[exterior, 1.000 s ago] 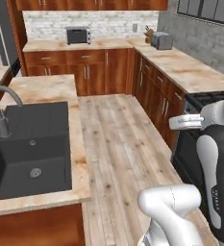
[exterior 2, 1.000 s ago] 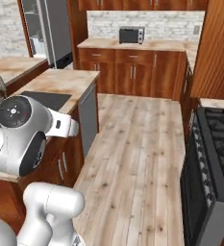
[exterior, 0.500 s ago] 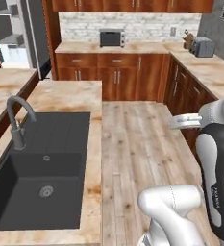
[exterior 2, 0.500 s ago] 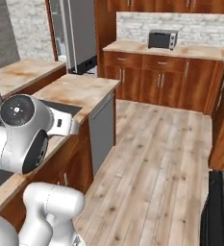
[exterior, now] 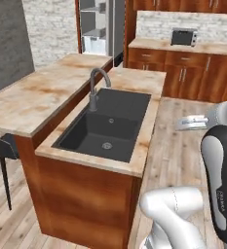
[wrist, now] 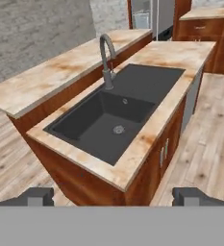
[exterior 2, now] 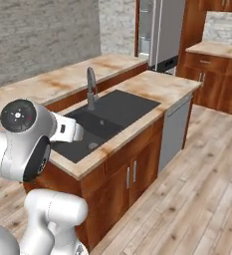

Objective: Retrieve the bottle and the shaker from the cabinet and place them next to the mixing bowl on the counter. Then add garlic from the fridge to the mixing bowl.

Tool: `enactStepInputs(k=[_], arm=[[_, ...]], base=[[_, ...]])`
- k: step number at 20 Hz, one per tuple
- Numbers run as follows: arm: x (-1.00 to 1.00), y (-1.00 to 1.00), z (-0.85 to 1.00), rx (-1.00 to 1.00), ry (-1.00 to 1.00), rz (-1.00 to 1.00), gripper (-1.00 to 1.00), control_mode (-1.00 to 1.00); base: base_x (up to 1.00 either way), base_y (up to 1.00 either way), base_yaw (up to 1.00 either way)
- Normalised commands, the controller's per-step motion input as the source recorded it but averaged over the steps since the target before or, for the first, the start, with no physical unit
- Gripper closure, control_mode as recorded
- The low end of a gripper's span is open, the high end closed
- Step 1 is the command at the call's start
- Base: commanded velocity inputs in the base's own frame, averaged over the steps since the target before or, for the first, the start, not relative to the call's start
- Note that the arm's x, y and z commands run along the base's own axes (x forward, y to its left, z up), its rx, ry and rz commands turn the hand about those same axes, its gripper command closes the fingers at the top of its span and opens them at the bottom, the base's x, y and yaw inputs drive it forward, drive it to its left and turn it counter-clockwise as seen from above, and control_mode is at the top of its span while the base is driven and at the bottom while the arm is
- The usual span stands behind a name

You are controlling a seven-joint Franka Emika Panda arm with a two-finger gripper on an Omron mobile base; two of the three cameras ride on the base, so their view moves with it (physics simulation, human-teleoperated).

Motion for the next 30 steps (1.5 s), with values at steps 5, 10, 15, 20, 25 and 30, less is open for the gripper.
enactStepInputs(k=[5,10,15,20,25,30], arm=[[0.0,0.0,0.0,0.0,0.0,0.0,-1.0,1.0],[0.0,0.0,0.0,0.0,0.0,0.0,-1.0,1.0],[0.0,0.0,0.0,0.0,0.0,0.0,-1.0,1.0],[0.0,0.0,0.0,0.0,0.0,0.0,-1.0,1.0],[0.0,0.0,0.0,0.0,0.0,0.0,-1.0,1.0],[0.0,0.0,0.0,0.0,0.0,0.0,-1.0,1.0]], base=[[0.24,0.92,0.31],[0.97,0.9,-0.02],[0.76,1.0,-0.04],[0.83,1.0,-0.1],[0.88,1.0,-0.23],[0.94,1.0,-0.21]])
